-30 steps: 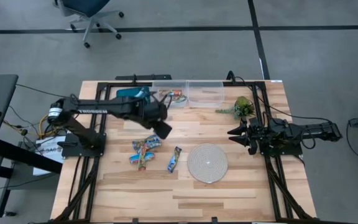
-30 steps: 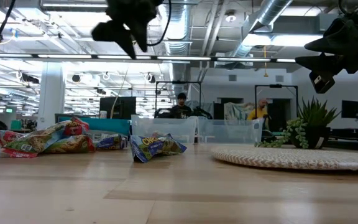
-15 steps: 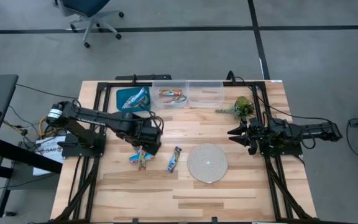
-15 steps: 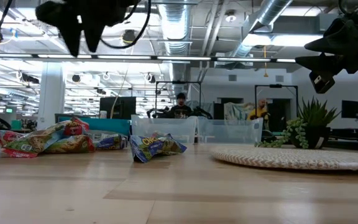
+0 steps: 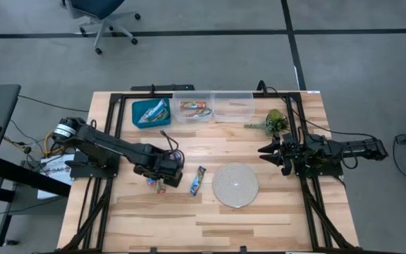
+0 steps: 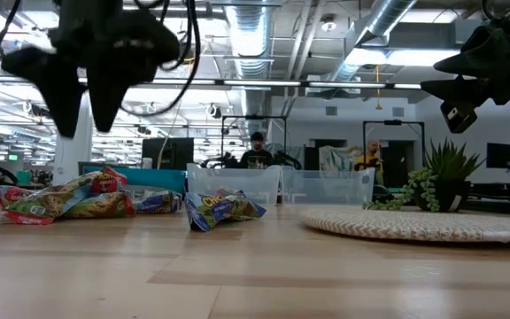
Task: Pick and place Granola Bars by type
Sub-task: Put the red granola bar into the left transparent bin
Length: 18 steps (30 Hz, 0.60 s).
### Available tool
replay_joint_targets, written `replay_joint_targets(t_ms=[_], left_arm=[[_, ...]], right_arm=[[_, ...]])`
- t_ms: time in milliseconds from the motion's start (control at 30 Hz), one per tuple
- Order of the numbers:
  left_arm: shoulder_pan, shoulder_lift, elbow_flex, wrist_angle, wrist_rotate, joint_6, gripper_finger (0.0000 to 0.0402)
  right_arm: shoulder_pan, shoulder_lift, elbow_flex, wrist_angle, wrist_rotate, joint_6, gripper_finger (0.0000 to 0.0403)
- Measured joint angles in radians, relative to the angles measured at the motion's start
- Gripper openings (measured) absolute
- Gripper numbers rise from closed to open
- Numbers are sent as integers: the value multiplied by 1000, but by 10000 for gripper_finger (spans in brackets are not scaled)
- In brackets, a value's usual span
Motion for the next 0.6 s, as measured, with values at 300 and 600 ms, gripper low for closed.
replay_joint_targets(t_ms=[300, 600], left_arm=[[24, 52, -67, 57, -14, 1, 220], [48, 59, -72, 39, -60, 6, 220]], right_arm=[[0, 0, 0, 0, 0, 0, 141], [0, 0, 0, 0, 0, 0, 143]])
